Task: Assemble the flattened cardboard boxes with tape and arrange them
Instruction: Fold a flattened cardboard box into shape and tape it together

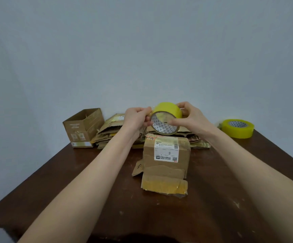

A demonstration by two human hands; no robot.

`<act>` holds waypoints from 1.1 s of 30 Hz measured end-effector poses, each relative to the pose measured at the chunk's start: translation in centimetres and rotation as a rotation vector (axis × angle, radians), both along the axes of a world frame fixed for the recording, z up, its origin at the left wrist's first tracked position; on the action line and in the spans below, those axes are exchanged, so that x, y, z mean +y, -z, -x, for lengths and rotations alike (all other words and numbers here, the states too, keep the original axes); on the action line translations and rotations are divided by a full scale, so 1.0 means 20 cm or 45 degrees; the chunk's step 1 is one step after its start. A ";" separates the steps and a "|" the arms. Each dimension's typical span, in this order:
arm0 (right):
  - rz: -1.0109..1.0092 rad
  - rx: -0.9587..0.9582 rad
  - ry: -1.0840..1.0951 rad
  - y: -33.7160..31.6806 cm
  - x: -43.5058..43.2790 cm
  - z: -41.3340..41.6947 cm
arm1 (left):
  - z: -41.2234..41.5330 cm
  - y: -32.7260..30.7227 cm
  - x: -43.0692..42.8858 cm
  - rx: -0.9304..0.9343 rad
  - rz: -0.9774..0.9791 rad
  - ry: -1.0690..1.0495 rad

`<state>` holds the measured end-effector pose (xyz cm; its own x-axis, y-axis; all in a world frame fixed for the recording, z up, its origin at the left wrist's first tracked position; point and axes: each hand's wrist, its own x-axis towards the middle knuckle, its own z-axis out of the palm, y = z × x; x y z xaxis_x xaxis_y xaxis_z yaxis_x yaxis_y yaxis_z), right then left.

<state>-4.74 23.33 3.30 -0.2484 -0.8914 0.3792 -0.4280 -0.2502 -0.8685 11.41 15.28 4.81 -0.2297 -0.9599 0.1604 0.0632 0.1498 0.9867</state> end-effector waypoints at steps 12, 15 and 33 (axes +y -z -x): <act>-0.041 0.272 0.067 -0.06 -0.08 0.12 | -0.16 0.13 -0.15 -0.132 -0.165 -0.167; -0.069 0.349 0.030 -0.05 -0.10 0.11 | -0.17 0.22 -0.13 -0.157 -0.236 -0.164; -0.155 0.622 -0.019 0.09 -0.13 -0.04 | -0.16 0.59 -0.07 -0.752 0.297 -0.337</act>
